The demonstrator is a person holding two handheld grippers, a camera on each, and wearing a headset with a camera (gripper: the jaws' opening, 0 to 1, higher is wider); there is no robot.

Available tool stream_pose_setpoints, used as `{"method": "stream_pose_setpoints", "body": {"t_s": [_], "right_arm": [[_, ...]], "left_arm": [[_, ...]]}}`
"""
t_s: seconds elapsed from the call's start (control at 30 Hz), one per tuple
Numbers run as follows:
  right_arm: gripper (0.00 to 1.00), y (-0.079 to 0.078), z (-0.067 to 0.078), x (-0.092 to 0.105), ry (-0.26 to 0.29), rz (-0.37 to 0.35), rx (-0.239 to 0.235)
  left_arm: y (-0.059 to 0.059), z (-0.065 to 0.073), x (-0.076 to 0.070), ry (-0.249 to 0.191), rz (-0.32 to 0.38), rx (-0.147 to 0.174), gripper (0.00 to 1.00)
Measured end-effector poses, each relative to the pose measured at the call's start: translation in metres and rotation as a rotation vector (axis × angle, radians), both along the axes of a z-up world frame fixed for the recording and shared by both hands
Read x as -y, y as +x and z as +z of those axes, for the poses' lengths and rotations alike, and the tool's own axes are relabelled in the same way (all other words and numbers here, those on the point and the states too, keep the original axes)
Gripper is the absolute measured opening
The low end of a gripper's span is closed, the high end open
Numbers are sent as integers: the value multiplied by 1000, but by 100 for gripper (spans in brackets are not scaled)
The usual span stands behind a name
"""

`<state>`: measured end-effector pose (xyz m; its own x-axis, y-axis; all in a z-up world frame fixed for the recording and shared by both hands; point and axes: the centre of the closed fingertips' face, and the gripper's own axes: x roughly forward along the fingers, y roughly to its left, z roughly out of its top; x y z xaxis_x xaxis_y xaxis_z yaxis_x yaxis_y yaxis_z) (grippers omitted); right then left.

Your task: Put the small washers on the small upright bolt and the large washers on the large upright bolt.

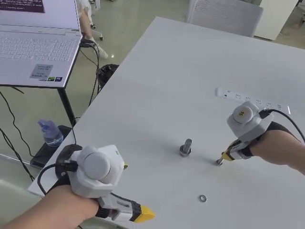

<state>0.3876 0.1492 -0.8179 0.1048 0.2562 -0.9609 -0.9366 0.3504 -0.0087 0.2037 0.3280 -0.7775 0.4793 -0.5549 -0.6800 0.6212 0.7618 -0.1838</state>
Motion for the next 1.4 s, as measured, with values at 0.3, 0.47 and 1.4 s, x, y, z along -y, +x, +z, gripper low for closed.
{"method": "stream_pose_setpoints", "body": {"t_s": [0.3,0.47,1.4], "right_arm": [[13,1,-6,-1,-18,13,1],[13,0,-11,-1,-24,13,-5],[13,-2,-38,-3,-46,19,-28]], "left_arm": [[2,0,4,-9,1,0,83],[3,0,4,-8,0,-1,82],[7,-1,-4,-7,6,-14,81]]}}
